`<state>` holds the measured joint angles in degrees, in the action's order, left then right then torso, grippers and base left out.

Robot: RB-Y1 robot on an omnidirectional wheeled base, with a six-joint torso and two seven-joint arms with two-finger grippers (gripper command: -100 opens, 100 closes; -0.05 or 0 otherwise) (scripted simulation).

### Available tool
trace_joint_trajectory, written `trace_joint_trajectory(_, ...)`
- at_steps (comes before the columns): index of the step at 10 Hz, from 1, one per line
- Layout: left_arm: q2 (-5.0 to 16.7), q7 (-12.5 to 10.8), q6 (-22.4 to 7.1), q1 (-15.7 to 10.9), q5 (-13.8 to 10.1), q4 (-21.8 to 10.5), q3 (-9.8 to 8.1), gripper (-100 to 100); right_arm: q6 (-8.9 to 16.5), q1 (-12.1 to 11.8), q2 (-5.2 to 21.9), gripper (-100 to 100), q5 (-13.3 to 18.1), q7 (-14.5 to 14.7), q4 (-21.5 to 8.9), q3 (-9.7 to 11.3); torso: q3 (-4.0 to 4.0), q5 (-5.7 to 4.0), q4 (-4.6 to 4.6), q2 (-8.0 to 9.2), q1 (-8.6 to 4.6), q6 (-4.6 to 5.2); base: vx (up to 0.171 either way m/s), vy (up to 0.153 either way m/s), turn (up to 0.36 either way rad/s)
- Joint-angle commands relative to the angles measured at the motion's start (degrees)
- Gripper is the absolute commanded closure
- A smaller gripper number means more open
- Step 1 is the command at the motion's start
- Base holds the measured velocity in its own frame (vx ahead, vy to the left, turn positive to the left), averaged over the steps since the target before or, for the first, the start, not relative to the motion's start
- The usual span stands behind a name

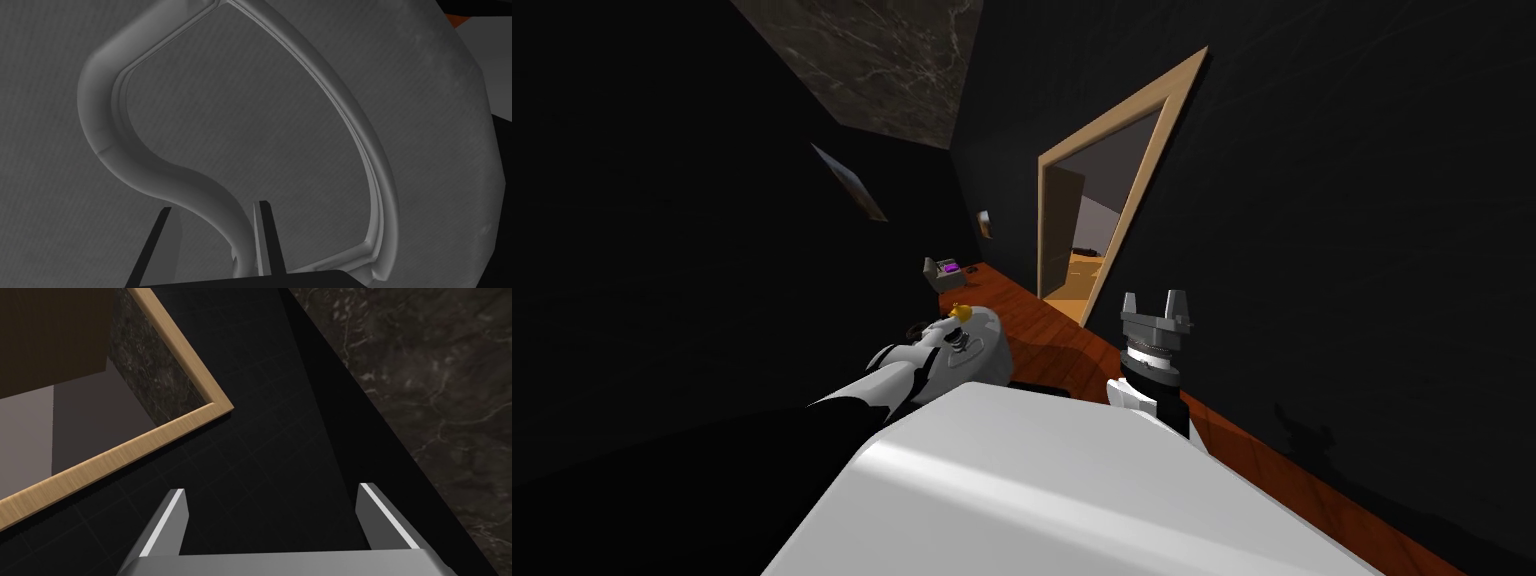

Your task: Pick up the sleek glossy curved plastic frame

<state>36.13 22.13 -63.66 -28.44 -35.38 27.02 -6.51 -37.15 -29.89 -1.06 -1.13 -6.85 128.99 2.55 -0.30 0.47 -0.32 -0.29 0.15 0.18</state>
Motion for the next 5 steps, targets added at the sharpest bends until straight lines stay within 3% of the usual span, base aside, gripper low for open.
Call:
trace_joint_trajectory(1,1.6,0.9,-1.9,-1.1,-0.7,-0.3,0.0,100,0.0,0.0,0.0,0,0.0,0.0,0.0,0.0,0.0,0.0,0.0,0.0,0.0,0.0,-0.016,-0.018,-0.053)
trace_joint_trajectory(3,2.1,1.1,-2.6,-1.4,-0.9,-0.1,0.02,100,0.0,0.0,0.0,0,0.0,0.0,0.0,0.0,0.02,-0.03,0.0,0.03,-0.06,-0.01,-0.019,-0.021,0.013)
trace_joint_trajectory(4,2.0,1.5,-1.8,-2.0,-0.9,-1.5,0.04,100,0.0,0.0,0.0,0,0.0,0.0,0.0,0.0,0.01,-0.02,-0.01,0.04,-0.05,-0.01,-0.006,-0.007,0.007)
trace_joint_trajectory(5,2.0,1.4,-1.9,-2.0,-0.9,-1.3,0.03,0,0.0,0.0,0.0,0,0.0,0.0,0.0,0.0,-0.01,-0.01,-0.02,0.0,-0.01,0.01,0.0,0.0,0.0)
